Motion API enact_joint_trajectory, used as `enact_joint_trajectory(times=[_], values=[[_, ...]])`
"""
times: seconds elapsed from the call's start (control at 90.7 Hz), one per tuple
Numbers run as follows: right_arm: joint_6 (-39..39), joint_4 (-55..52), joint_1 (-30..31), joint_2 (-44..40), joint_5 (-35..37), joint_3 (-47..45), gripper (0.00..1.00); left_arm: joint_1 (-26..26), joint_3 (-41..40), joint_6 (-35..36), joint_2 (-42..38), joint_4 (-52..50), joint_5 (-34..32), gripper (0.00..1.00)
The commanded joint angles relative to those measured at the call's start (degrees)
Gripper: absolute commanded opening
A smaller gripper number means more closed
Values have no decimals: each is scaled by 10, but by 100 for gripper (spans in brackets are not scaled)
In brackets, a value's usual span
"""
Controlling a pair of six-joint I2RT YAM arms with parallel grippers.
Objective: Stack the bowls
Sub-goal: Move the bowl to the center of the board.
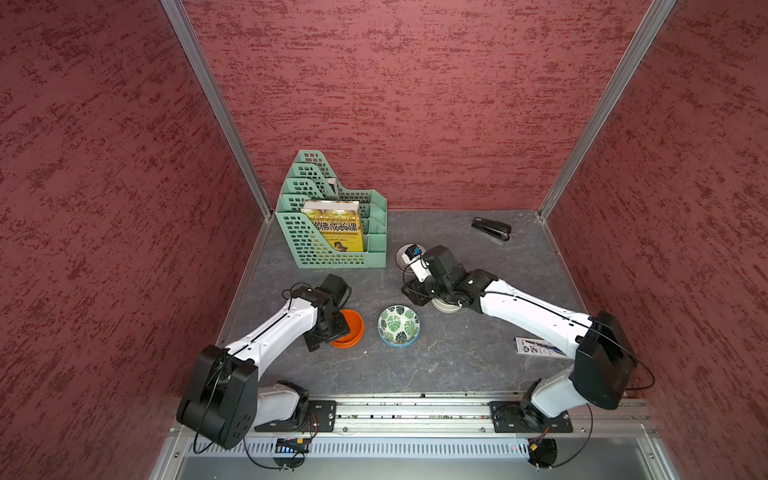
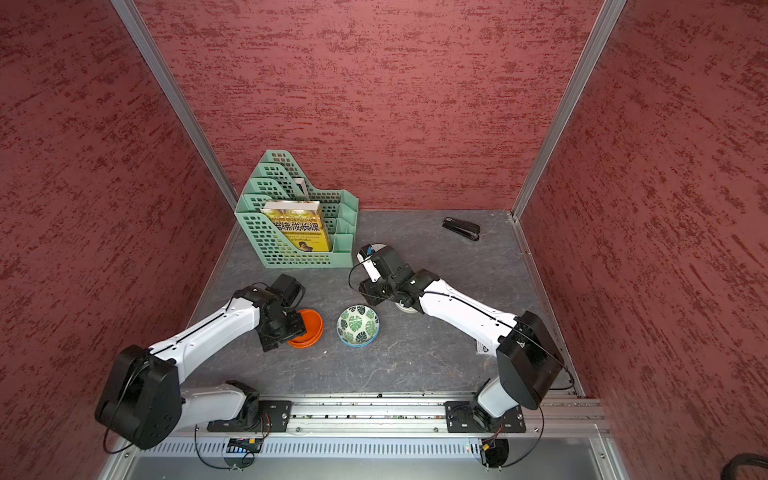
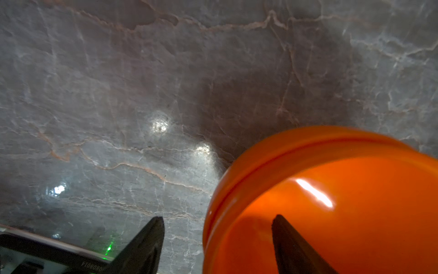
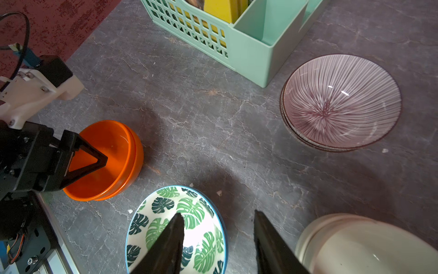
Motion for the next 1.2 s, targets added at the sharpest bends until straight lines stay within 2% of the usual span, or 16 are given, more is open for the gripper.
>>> enact_joint_trajectory(times=[0.0, 0.11, 0.253, 0.386, 0.617, 0.815, 1.19], values=[[-6, 15, -3, -17, -10, -4, 50, -1, -6, -13, 2, 39, -12, 69], [-6, 12, -4, -17, -11, -3, 50, -2, -8, -13, 11, 47, -9, 57], [-5, 11, -3, -22, -10, -6, 50, -3, -16, -8, 24, 62, 1, 49], [-4, 9, -3, -23, -10, -6, 50, -2, -18, -7, 30, 71, 3, 36], [-2, 6, -4, -15, -12, -3, 49, 4, -10, -8, 42, 84, -10, 25], [-3, 5, -3, -10, -15, 1, 49, 24, 2, -8, 65, 101, -32, 25], [5, -6, -2, 5, -39, 1, 50, 84, 62, 33, 140, 151, -15, 25]])
